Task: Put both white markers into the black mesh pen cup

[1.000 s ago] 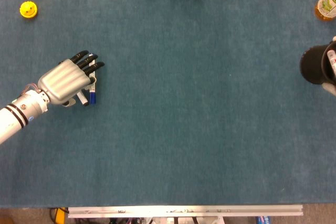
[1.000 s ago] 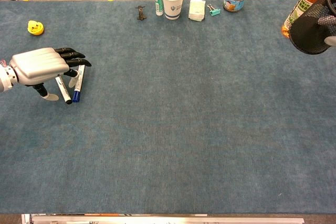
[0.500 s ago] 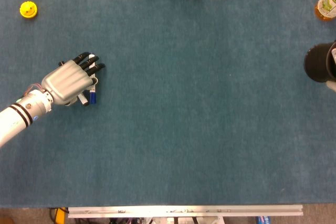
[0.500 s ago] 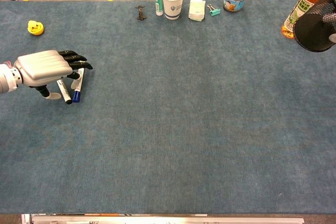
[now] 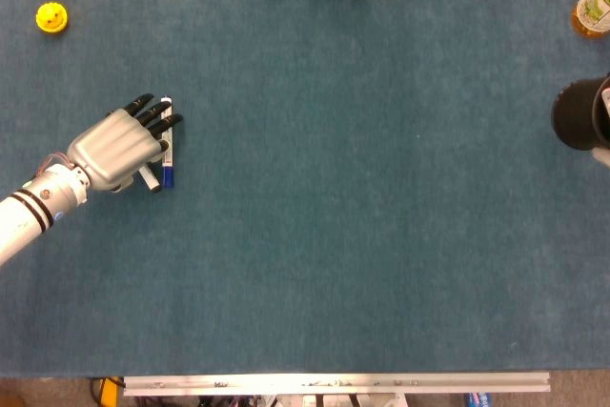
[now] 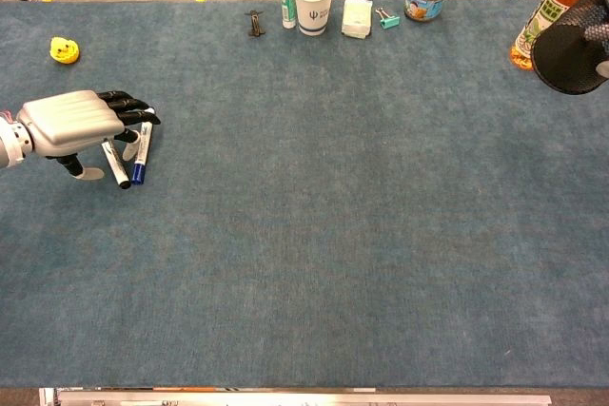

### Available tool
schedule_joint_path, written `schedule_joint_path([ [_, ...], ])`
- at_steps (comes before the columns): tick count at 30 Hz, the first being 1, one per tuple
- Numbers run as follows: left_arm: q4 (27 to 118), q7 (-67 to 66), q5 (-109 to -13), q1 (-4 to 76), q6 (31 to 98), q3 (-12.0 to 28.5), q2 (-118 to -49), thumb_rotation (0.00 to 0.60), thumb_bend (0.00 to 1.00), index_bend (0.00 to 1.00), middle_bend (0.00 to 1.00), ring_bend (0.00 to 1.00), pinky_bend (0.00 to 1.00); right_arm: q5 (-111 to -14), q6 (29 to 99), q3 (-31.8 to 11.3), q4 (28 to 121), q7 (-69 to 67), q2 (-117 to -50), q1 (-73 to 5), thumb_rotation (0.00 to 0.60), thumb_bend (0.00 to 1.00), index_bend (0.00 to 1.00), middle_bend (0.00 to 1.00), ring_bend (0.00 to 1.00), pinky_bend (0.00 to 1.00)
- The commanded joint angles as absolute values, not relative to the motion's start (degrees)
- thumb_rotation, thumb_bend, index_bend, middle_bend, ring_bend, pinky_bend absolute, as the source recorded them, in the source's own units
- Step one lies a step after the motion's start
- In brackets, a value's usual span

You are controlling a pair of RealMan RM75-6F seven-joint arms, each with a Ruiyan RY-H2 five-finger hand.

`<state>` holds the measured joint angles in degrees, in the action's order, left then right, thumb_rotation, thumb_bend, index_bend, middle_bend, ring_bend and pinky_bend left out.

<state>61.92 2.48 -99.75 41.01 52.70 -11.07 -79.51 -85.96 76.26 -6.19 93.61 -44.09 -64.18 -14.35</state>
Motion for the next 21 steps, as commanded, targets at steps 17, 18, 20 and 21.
schedule_joint_path([
  [17, 62.09, 2.99, -99.69, 40.0, 53.64, -11.94, -79.01, 0.6, 0.22, 0.45, 0.09, 0.02, 0.08, -86.15, 76.41, -6.29, 94.15, -43.73, -64.03, -14.34, 0.6, 0.38, 0.41, 0.36, 0.32, 0.35],
  [18, 62.15, 2.99, -99.68, 39.95, 53.71, -11.92, -79.07, 0.6, 0.22, 0.45, 0.09, 0.02, 0.08, -86.13, 76.42, -6.33, 94.19, -43.76, -64.0, -14.34, 0.6, 0.38, 0.41, 0.36, 0.32, 0.35],
  [20, 62.28, 2.94, -99.6, 39.91, 53.77, -11.82, -79.21, 0.6, 0.22, 0.45, 0.09, 0.02, 0.08, -86.13, 76.48, -6.36, 94.23, -43.72, -63.96, -14.32, 0.6, 0.38, 0.41, 0.36, 0.32, 0.35],
  [21, 62.31, 2.77, -99.58, 39.94, 53.71, -11.79, -79.21, 0.6, 0.22, 0.45, 0.09, 0.02, 0.08, -86.17, 76.51, -6.35, 94.27, -43.75, -63.96, -14.32, 0.6, 0.38, 0.41, 0.36, 0.32, 0.35],
])
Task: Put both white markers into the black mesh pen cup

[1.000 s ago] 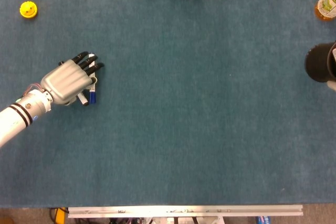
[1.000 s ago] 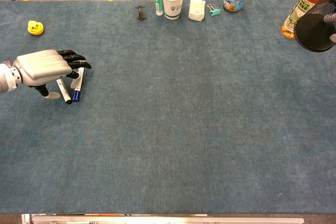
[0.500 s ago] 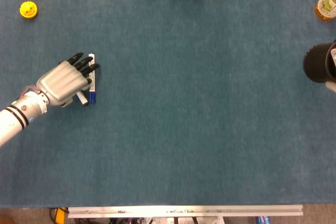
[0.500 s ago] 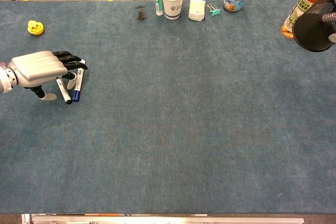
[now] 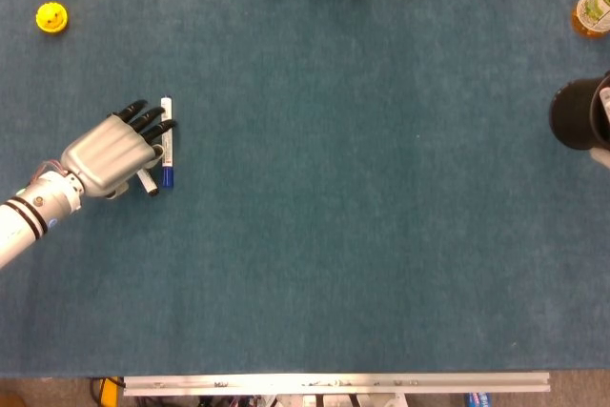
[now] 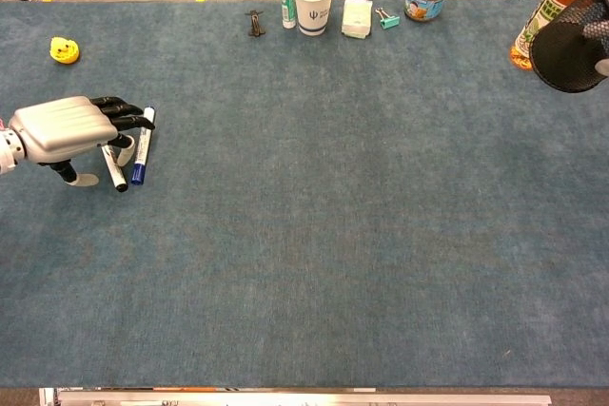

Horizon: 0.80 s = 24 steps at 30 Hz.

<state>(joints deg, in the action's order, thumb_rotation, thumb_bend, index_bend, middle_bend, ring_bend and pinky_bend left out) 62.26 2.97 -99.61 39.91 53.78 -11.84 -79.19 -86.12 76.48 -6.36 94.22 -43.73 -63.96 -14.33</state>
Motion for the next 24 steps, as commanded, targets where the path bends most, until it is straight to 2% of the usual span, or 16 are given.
schedule_joint_path([
  [1, 62.39, 2.66, -99.57, 39.95, 53.68, -11.77, -79.18, 0.6, 0.22, 0.45, 0.09, 0.02, 0.08, -86.21, 76.55, -6.34, 94.33, -43.78, -63.92, -14.29, 0.6, 0.38, 0.41, 0.36, 0.32, 0.35],
  [24, 62.32, 4.12, -99.2, 39.78, 53.62, -11.63, -80.11, 0.6, 0.22, 0.48, 0.09, 0.02, 0.08, -86.06, 76.95, -6.13, 94.14, -44.19, -63.81, -13.66, 0.6, 0.38, 0.41, 0.36, 0.32, 0.35],
])
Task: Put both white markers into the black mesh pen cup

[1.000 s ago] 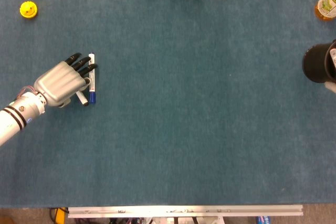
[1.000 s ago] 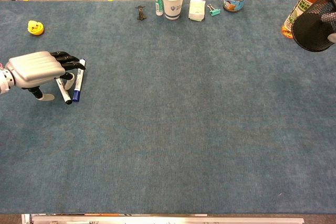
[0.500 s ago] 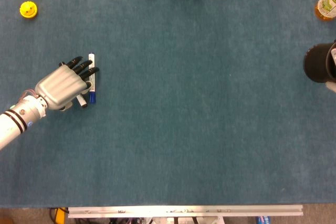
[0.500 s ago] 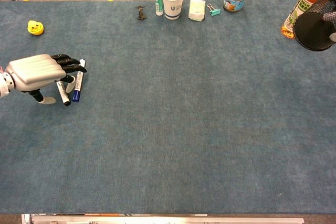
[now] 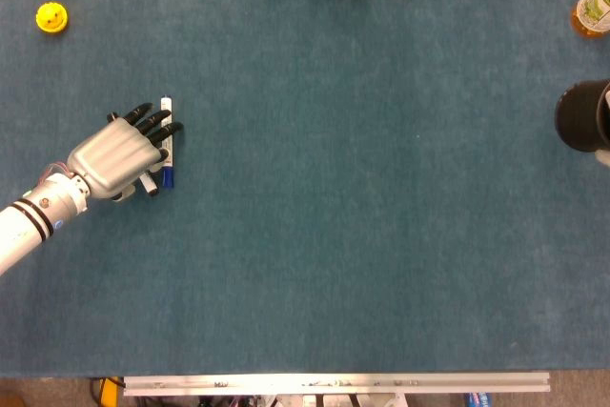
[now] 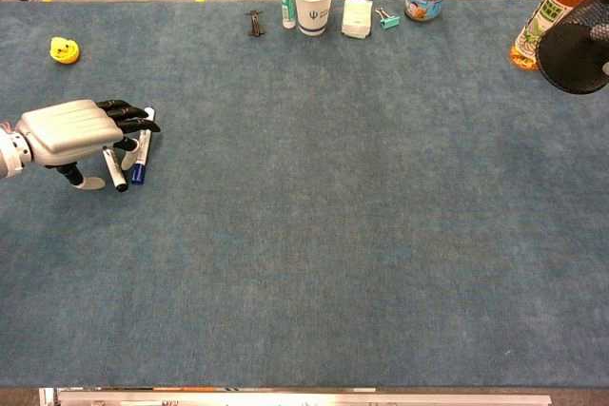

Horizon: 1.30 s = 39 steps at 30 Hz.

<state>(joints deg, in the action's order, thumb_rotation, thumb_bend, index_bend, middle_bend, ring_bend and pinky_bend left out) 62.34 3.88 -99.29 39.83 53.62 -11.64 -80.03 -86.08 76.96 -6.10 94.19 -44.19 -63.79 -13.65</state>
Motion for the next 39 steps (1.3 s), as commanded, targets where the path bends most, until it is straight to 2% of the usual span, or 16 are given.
schedule_joint_path([
  [1, 62.23, 4.23, -99.18, 39.79, 53.56, -11.64, -80.21, 0.6, 0.22, 0.49, 0.09, 0.02, 0.08, -86.08, 76.94, -6.14, 94.13, -44.21, -63.78, -13.66, 0.6, 0.38, 0.41, 0.36, 0.32, 0.35],
  [11, 62.17, 5.19, -99.26, 40.25, 53.13, -11.54, -80.89, 0.6, 0.23, 0.51, 0.1, 0.02, 0.08, -86.07, 77.49, -6.26, 94.42, -44.15, -63.19, -13.29, 0.6, 0.39, 0.41, 0.36, 0.32, 0.35],
  [26, 63.65, 4.85, -98.65, 40.94, 51.57, -11.5, -80.37, 0.6, 0.33, 0.5, 0.1, 0.02, 0.08, -86.38, 77.92, -6.24, 94.56, -44.69, -62.65, -12.97, 0.6, 0.4, 0.41, 0.36, 0.32, 0.35],
  [39, 65.25, 5.28, -97.85, 40.87, 51.46, -11.26, -79.26, 0.6, 0.34, 0.54, 0.1, 0.02, 0.08, -86.64, 78.16, -6.35, 94.73, -44.74, -62.51, -12.96, 0.6, 0.4, 0.41, 0.36, 0.32, 0.35],
])
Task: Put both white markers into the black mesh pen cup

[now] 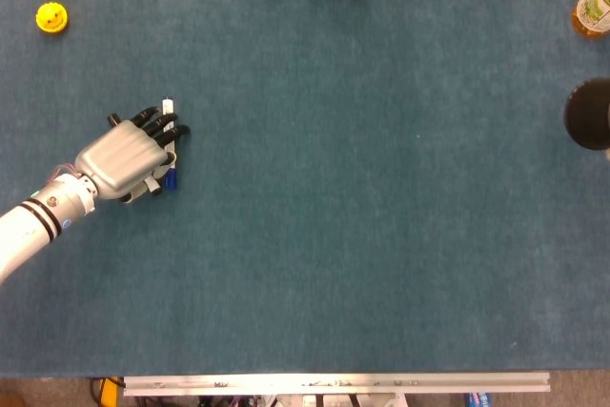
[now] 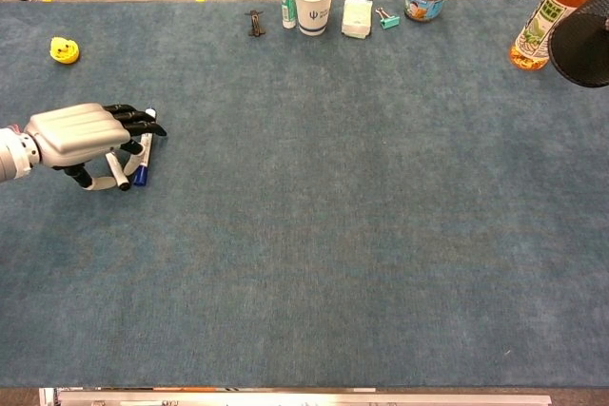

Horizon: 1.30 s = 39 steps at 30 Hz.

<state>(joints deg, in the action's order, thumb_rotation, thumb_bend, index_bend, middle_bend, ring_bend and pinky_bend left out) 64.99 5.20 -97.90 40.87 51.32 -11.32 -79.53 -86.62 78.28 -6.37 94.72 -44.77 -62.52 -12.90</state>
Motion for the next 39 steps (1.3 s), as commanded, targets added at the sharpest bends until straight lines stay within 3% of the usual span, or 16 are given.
schedule_joint_path([
  [1, 65.51, 5.4, -97.79, 40.86, 51.63, -11.17, -79.03, 0.6, 0.34, 0.54, 0.1, 0.02, 0.08, -86.63, 78.08, -6.34, 94.72, -44.69, -62.51, -13.0, 0.6, 0.4, 0.41, 0.36, 0.32, 0.35],
  [19, 81.68, 14.1, -94.29, 41.13, 57.25, -6.23, -67.11, 0.6, 0.35, 0.54, 0.11, 0.02, 0.08, -89.06, 73.29, -4.96, 94.69, -42.44, -65.18, -16.4, 0.6, 0.41, 0.41, 0.36, 0.32, 0.35],
  [39, 96.45, 31.87, -91.14, 42.28, 56.4, -1.99, -55.81, 0.6, 0.35, 0.54, 0.13, 0.02, 0.09, -89.22, 66.29, -5.67, 91.5, -38.1, -74.5, -23.78, 0.6, 0.41, 0.41, 0.36, 0.32, 0.35],
])
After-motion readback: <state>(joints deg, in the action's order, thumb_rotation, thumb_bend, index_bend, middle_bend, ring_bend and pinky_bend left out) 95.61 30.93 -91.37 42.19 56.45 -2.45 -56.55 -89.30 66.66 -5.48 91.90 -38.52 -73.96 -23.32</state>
